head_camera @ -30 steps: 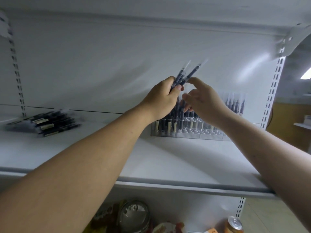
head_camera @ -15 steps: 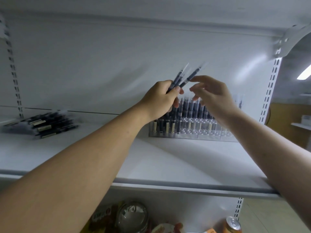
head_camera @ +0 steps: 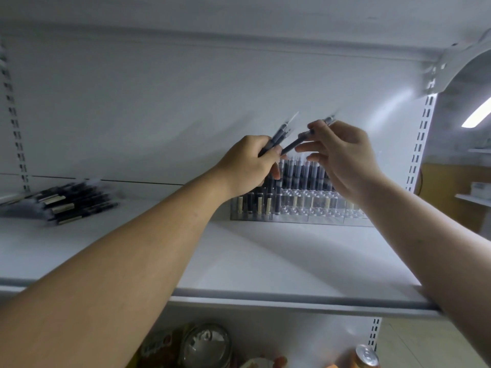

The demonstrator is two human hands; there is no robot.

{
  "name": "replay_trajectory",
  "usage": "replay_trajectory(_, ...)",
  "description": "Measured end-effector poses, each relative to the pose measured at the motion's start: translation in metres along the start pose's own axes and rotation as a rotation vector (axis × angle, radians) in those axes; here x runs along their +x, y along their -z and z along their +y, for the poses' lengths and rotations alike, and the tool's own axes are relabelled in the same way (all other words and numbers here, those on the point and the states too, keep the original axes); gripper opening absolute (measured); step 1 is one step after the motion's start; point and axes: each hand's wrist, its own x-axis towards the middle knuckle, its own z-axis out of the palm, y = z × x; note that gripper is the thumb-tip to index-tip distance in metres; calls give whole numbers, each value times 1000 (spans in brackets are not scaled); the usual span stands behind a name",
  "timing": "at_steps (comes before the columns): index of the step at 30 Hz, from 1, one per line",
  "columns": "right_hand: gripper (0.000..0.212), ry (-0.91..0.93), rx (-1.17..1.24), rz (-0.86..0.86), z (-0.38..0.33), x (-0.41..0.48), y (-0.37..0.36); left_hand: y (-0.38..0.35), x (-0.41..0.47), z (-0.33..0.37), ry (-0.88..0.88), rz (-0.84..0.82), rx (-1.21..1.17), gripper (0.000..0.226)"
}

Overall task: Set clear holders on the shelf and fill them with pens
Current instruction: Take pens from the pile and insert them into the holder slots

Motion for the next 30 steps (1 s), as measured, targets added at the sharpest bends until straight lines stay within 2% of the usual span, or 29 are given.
replay_trajectory(4,18,35,-10,110,-2,4,5,1,1,-3,-24,27,51,24)
replay_trajectory(8,16,142,-365,161,5,9,8,0,0,-1,-32,44,93,24)
replay_trajectory(13,17,122,-631,43,15,8,1,-1,-1,1,-55,46,93,23)
replay_trajectory(18,14,125,-718,-39,23,5,-5,-2,-1,1,-71,40,87,21)
replay_trajectory(23,17,97,-755,-92,24,3,-8,-2,-1,1,-62,37,71,22)
replay_trajectory(30,20,107,-924,-203,34,4,-14,-2,0,0,-49,34,75,23)
